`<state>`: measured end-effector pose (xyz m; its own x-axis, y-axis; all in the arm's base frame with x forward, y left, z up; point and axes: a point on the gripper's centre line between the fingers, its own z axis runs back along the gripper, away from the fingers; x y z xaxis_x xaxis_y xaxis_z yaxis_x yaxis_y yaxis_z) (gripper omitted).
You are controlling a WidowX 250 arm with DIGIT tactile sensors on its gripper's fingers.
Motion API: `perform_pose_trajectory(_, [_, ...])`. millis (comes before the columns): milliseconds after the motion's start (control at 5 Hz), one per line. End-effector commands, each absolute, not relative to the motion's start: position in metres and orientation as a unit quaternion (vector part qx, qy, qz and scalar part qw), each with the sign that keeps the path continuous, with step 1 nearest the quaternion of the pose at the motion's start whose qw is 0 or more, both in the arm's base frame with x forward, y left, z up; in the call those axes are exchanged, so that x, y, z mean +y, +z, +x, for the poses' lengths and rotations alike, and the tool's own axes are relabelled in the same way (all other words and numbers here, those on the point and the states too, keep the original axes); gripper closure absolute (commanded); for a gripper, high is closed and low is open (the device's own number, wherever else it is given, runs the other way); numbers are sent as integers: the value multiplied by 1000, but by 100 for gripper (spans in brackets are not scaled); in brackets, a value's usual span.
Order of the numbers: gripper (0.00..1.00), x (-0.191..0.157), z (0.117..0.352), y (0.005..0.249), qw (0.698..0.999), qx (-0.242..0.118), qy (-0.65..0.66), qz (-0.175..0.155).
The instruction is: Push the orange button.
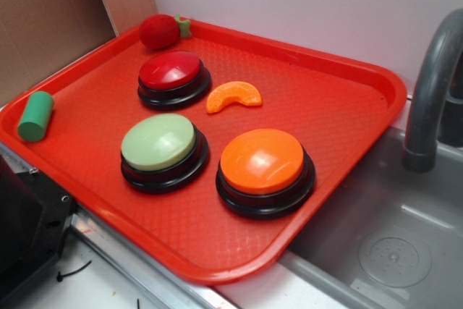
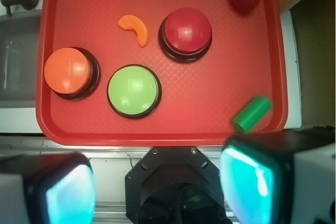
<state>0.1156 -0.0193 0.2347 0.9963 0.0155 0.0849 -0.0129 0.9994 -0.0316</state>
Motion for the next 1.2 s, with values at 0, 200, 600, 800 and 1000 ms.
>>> perform_pose_trajectory(0, [0,-19,116,235,999,-43,7,-16])
perform_pose_trajectory(200, [0,-58,166,189,989,-83,-118,22])
perform_pose_trajectory(600, [0,-138,236,128,926,-115,-359,13])
perform_pose_trajectory(800, [0,-151,227,107,876,-109,-470,-18])
perform_pose_trajectory(1000, [0,-167,218,83,839,-57,-540,-44])
